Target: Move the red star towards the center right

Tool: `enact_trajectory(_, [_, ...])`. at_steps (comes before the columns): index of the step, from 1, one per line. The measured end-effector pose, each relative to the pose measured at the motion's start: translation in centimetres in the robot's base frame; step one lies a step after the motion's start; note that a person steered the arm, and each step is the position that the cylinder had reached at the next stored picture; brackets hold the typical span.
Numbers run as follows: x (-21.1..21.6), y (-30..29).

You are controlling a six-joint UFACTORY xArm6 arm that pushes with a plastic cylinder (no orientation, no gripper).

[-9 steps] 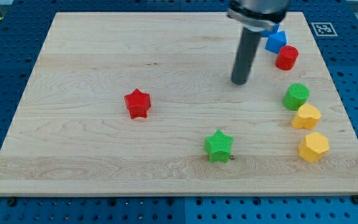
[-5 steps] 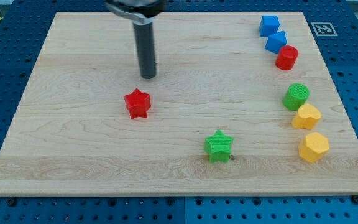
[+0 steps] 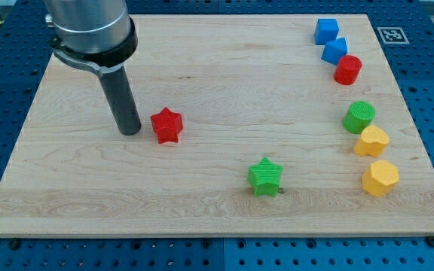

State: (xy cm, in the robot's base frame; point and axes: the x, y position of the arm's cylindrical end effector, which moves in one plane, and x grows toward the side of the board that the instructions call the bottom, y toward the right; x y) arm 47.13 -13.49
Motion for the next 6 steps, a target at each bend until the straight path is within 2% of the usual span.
enact_trajectory(3, [0.6,6.7])
enact_trajectory(6, [-3.1,14.2])
